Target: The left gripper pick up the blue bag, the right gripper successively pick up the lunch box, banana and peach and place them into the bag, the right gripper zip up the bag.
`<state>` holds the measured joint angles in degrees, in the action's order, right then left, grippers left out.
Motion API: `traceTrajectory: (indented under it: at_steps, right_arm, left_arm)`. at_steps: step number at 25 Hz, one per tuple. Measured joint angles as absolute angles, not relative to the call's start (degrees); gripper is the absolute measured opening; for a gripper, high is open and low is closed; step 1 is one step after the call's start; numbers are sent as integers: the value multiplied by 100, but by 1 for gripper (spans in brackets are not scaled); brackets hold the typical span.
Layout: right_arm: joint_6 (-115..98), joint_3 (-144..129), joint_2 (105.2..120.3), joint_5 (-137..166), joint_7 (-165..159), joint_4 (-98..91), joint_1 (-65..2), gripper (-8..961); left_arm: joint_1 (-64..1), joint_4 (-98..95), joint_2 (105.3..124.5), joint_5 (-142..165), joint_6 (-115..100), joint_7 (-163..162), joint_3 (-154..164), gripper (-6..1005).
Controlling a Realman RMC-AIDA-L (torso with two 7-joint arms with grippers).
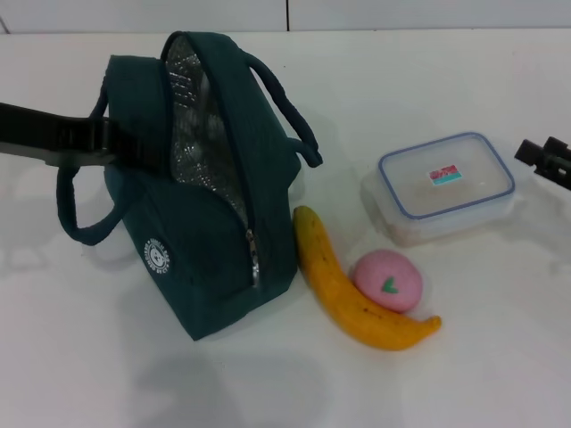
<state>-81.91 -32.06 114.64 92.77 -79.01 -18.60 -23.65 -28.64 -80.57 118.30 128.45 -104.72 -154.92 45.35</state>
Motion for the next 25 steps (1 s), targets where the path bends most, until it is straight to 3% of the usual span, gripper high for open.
traceTrajectory:
  at_steps: [25]
  right_arm:
    - [-6912, -3335, 11525, 9034, -8584, -802, -3032, 830]
  left_arm:
    - [-2988, -8052, 11863, 12831, -10432, -15462, 4536, 31]
